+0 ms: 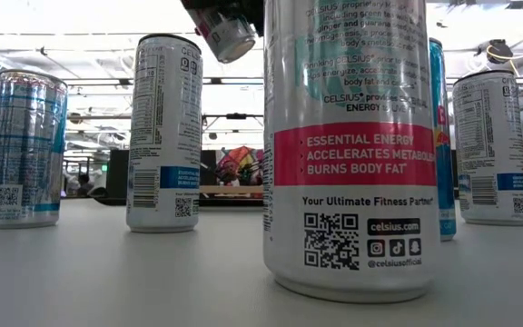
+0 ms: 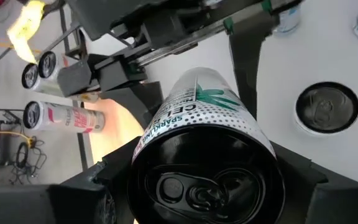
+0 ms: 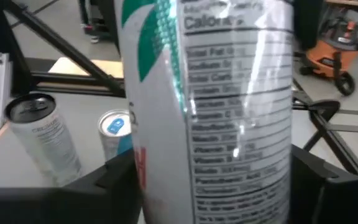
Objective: Place canned beverage on shelf
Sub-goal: Put the left white pink soda can on the shelf aligned with the white pink soda can
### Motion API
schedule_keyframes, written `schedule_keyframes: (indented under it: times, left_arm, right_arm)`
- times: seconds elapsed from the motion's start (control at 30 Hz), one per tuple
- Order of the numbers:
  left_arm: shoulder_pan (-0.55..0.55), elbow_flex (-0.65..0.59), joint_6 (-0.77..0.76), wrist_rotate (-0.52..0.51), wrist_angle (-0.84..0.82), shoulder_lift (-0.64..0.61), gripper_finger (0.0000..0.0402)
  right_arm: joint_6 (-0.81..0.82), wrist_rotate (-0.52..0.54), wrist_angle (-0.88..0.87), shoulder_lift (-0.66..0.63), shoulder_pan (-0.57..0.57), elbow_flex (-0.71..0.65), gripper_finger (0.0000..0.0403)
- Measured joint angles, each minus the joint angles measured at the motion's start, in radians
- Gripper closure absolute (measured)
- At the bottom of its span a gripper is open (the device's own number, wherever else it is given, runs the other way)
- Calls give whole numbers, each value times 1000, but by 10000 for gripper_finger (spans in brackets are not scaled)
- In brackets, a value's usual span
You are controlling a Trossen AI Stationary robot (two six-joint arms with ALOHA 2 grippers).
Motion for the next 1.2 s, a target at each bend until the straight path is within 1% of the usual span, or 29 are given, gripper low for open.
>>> schedule_keyframes:
  times: [0.03,0.17,0.27,0.37,0.5,0.63,0.73,0.83,1.07,1.13,1.2]
  left_arm:
    - [2,0,-11,0,6,2,146]
    - [2,0,-66,1,4,12,146]
    - [-1,-1,-96,-36,3,20,143]
    - [1,-1,-129,-47,13,20,123]
    - [1,-1,-174,-62,34,20,76]
    - [1,-1,-182,-70,70,20,30]
    - [2,-1,-183,-75,104,20,8]
    - [-4,-1,-196,-93,141,20,5]
    - [-45,0,-306,-229,170,20,5]
    - [-63,0,-357,-253,165,19,4]
    - [-85,0,-412,-272,162,19,4]
  right_arm:
    - [-4,-16,-2,0,-1,0,161]
    - [-23,-24,-14,0,0,0,202]
    - [-40,-39,-35,-1,1,0,217]
    - [-46,-40,-43,-2,0,0,214]
    - [-58,-33,-52,-3,1,0,198]
    - [-74,-36,-89,-23,0,0,196]
    - [-84,-38,-140,-50,0,0,200]
    - [-87,-40,-193,-80,0,0,203]
    - [-86,-39,-324,-133,0,0,203]
    - [-86,-63,-341,-135,-1,0,202]
    - [-85,-116,-370,-136,-7,-1,202]
